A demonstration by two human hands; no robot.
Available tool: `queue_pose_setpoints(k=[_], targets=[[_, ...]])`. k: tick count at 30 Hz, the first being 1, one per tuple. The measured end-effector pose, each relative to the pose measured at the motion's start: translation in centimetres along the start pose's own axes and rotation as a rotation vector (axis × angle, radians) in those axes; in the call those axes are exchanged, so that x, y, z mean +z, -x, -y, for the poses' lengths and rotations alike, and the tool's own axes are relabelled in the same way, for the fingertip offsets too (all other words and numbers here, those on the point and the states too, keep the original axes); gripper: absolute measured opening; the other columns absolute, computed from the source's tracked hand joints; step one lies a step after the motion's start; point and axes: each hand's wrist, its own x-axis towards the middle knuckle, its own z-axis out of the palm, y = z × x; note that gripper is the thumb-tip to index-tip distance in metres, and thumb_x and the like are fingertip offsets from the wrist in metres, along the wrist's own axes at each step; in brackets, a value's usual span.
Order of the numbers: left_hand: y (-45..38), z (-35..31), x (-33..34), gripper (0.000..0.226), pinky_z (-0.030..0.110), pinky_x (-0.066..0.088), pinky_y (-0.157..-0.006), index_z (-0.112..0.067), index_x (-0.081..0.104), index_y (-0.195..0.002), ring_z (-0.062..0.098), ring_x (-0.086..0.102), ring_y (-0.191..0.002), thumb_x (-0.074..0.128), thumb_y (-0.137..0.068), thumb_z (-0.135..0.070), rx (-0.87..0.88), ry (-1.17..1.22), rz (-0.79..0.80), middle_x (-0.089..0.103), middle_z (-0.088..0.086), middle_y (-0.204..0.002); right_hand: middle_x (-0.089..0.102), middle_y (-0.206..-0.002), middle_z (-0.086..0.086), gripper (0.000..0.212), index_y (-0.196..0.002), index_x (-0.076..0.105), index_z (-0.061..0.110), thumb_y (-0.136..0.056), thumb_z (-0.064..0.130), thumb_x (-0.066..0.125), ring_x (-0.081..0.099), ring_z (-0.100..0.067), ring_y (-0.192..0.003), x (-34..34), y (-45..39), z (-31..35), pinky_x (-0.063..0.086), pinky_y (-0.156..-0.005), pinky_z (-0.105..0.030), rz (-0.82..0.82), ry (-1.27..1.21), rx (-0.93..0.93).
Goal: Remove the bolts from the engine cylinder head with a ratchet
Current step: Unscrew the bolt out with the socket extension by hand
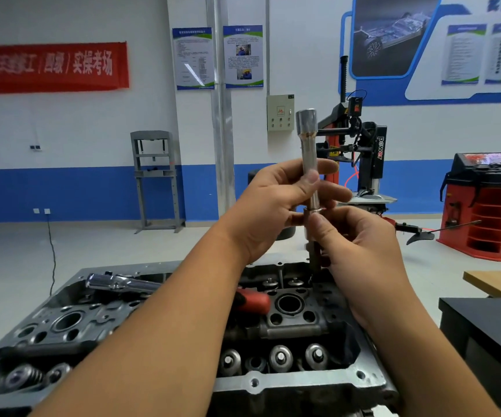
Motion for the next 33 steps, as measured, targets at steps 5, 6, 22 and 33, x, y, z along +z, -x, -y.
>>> queue_pose_setpoints(k=[5, 6, 22, 33], targets=[[0.06, 0.06, -0.04, 0.016, 0.039, 0.059, -0.085, -0.009, 0.068, -0.112, 0.022, 0.073, -0.097, 0.053, -0.106, -0.005, 0.029, -0.040, -0.043, 0.078, 0.005, -0.093, 0.073, -0.079, -0.010, 0.009, -0.089, 0.077, 0.033, -0.097, 0.028, 0.073, 0.067, -0.035, -0.069, 0.09, 0.02, 0.19, 0.057, -0.072, -0.062, 0.046, -0.026, 0.008], [0.05, 0.12, -0.03, 0.010, 0.041, 0.061, -0.084, -0.009, 0.068, -0.107, 0.023, 0.074, -0.093, 0.061, -0.102, -0.005, 0.048, -0.047, -0.074, 0.078, 0.006, -0.089, 0.074, -0.078, -0.008, 0.004, -0.089, 0.077, 0.033, -0.092, 0.031, 0.078, 0.069, -0.030, -0.070, 0.09, 0.03, 0.21, 0.058, -0.073, -0.059, 0.050, -0.027, 0.013], [0.12, -0.09, 0.14, 0.035, 0.057, 0.058, -0.085, -0.005, 0.068, -0.103, 0.028, 0.071, -0.084, 0.079, -0.078, -0.026, 0.113, -0.037, -0.166, 0.076, 0.006, -0.084, 0.076, -0.078, -0.002, 0.018, -0.089, 0.077, 0.034, -0.074, 0.045, 0.079, 0.072, -0.032, -0.077, -0.11, 0.04, -0.15, 0.061, -0.073, -0.052, 0.052, -0.002, -0.008], [-0.21, 0.30, -0.23, 0.013, 0.039, 0.062, -0.081, -0.011, 0.068, -0.110, 0.017, 0.073, -0.083, 0.057, -0.104, -0.007, 0.096, -0.028, -0.123, 0.077, 0.002, -0.088, 0.077, -0.082, 0.000, 0.010, -0.092, 0.076, 0.037, -0.094, 0.028, 0.074, 0.074, -0.029, -0.080, -0.01, -0.07, -0.38, 0.062, -0.078, -0.057, 0.057, -0.019, 0.000]])
